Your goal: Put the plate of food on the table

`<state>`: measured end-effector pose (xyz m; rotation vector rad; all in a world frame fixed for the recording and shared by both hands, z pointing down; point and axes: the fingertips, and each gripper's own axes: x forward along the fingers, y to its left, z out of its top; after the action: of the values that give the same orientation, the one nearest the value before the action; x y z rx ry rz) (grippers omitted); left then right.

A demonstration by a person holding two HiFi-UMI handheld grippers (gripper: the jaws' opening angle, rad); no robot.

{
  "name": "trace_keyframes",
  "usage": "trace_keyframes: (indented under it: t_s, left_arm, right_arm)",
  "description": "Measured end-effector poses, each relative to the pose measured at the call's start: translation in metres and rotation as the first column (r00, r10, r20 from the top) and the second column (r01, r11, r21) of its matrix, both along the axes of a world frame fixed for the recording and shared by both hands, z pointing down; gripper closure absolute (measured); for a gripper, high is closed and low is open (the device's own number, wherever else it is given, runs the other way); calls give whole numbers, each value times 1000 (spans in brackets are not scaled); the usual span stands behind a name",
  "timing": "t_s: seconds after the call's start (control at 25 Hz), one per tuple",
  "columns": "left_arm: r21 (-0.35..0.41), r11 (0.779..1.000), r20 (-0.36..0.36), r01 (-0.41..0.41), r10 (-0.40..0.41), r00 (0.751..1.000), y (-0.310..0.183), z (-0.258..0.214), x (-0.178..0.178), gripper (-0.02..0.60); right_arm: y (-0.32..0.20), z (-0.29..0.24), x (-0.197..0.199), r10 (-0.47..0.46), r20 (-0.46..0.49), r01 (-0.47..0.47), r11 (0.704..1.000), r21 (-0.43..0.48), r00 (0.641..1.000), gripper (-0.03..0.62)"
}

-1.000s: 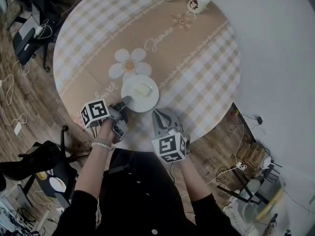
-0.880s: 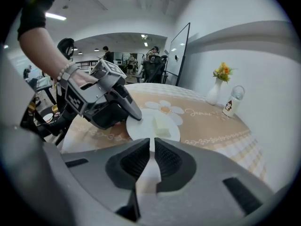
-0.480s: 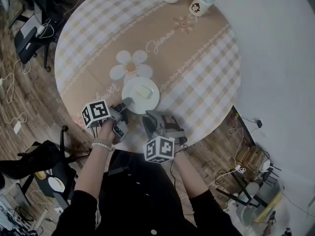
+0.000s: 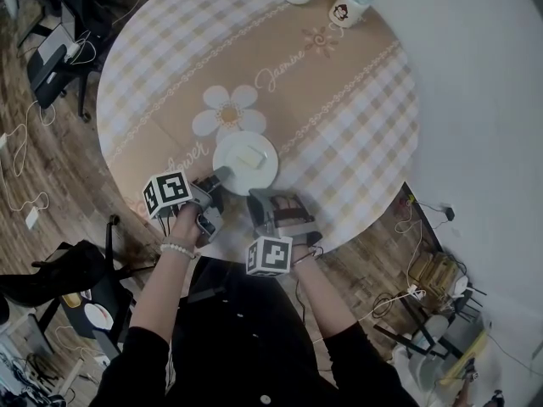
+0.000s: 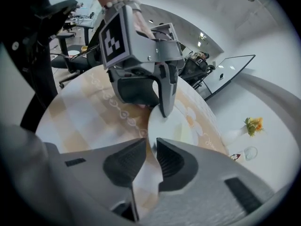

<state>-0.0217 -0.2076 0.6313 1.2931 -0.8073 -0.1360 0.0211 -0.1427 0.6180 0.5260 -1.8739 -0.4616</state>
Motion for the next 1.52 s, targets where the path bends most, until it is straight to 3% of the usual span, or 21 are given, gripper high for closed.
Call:
trace_keyframes:
  t_s: [0.28, 0.52, 1.24, 1.52]
  left_arm:
    - [12, 1000, -19, -12, 12, 1000, 0, -1, 0, 569]
    - [43, 999, -87, -17, 20, 996, -1, -9, 3, 569]
    - [81, 996, -48, -36, 40, 998, 18, -17, -16, 557]
    - [140, 990, -27, -25, 29, 999, 21, -28, -28, 557]
  right_arm:
    - [0, -2, 1, -15, -42, 16, 1000, 20, 999, 560]
    - [-1, -3, 3, 17, -26, -17, 1000, 19, 1000, 562]
    - [-13, 10, -2, 60, -49, -60, 998, 1, 997, 560]
    - [-13, 11, -3, 156, 60, -149, 983, -104, 986, 551]
